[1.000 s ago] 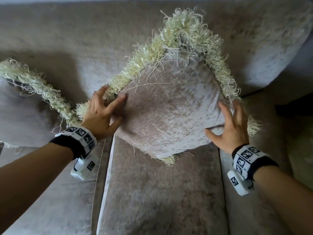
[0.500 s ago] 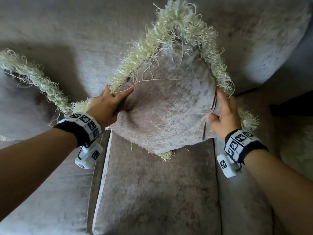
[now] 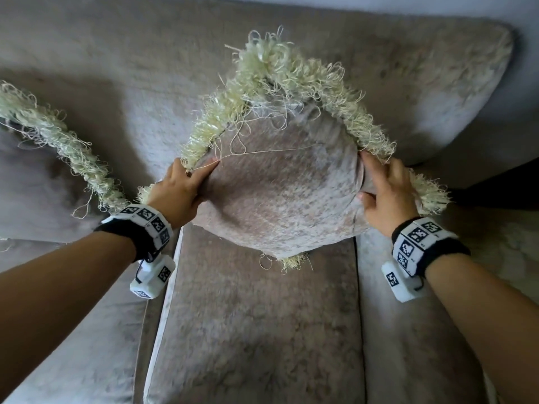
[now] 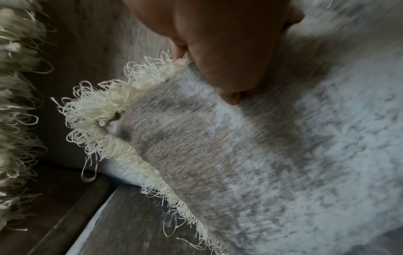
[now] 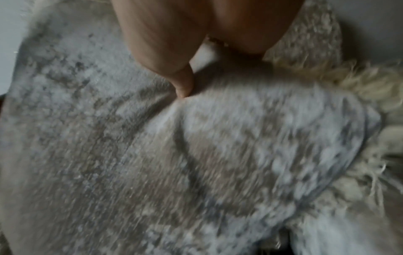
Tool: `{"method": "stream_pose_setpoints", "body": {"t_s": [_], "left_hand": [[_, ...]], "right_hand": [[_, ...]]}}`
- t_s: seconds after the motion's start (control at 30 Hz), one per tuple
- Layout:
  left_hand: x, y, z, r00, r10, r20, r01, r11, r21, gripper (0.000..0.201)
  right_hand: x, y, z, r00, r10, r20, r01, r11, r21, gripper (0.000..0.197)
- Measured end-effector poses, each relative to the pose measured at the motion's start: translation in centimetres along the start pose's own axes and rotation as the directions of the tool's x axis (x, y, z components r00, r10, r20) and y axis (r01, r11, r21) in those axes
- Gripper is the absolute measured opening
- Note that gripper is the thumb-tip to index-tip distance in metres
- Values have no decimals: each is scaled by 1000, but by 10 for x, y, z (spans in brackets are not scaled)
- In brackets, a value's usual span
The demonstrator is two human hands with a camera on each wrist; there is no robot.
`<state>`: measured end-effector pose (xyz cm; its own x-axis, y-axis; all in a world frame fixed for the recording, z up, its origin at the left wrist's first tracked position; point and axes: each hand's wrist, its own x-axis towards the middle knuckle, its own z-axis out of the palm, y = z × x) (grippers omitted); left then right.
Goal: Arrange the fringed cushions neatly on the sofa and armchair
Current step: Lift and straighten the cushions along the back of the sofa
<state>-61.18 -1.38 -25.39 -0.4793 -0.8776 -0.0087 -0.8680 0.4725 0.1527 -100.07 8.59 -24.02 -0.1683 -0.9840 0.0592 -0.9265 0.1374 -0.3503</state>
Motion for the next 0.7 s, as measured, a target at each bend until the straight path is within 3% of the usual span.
{"method": "stream_pose_setpoints", "body": {"t_s": [0.3,0.4,0.57,0.7], "left_hand": [[15,0,17,992,-116,49,112,989,92,87],[12,4,12,989,-143,28,142,989,39,90],[-6,-3,-8,997,-63,-35,65,997,44,85],[-17,-9,-36,999,-22,-49,24,999,39,74]], "right_hand": [[-4,6,26,982,170,83,-163,983,-83,84],[-7,3,28,983,183,23,-180,979,-101,84],[-25,-7,29,973,198,-115,-214,964,-154,83],[-40,-28,11,963,248,-104,-259,958,-119,70]]}}
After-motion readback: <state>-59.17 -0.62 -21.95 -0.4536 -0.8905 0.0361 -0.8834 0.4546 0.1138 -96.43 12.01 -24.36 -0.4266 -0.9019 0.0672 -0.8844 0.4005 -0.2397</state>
